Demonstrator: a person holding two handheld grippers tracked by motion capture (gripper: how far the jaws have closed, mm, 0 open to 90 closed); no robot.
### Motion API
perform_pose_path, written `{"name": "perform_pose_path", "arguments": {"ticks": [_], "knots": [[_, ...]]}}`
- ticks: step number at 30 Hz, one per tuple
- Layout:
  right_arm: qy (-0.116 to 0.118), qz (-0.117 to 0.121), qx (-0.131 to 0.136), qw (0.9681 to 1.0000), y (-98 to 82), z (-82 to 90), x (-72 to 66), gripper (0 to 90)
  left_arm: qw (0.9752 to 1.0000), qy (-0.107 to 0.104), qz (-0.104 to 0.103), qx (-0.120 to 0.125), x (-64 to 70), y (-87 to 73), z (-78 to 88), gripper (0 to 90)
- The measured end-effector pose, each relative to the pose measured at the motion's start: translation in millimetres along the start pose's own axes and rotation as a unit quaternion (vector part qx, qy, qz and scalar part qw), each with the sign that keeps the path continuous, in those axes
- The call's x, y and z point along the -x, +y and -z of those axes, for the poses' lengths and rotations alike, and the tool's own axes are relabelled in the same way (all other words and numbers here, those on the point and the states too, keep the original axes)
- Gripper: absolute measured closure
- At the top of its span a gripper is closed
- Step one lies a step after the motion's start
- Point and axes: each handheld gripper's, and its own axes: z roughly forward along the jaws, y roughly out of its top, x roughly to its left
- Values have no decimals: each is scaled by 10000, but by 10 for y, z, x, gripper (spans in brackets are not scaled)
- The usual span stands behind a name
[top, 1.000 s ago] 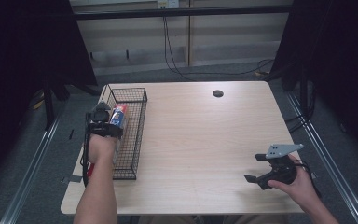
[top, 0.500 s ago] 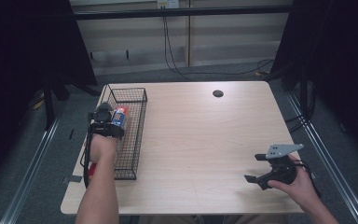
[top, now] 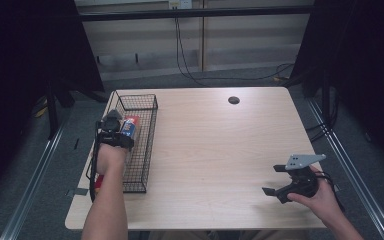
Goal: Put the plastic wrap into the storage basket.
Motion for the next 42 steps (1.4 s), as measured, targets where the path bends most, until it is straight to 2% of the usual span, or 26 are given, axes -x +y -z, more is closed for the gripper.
{"name": "perform_pose_path", "arguments": {"ticks": [7, 14, 22, 25, 28, 30, 35, 42], "knots": [[-5, 0, 10, 10000, 0, 1, 0, 67, 10000, -15, 64, 4, -6, -4, 11, 398], [-12, -6, 0, 10000, 5, 5, -8, 67, 9998, -54, 209, 55, -56, 5, 82, 299], [-12, -3, 1, 10000, 11, 5, -11, 67, 9996, -87, 219, 125, -98, 36, 201, 213], [-18, 9, 0, 10000, 9, 6, -12, 67, 9995, -137, 239, 167, -113, 46, 240, 182], [-17, 17, 12, 10000, 8, 10, -11, 67, 9992, -271, 230, 207, -111, 49, 266, 160], [-11, 11, 0, 10000, 6, 11, -17, 67, 9993, -300, 114, 197, -101, 48, 278, 154], [-9, 5, -3, 10000, 5, 12, -21, 67, 9981, -545, -41, 274, -44, 29, 283, 147], [-16, 30, 35, 10000, 54, -13, -8, 66, 9946, -857, -312, 491, 43, 6, 389, 146]]}}
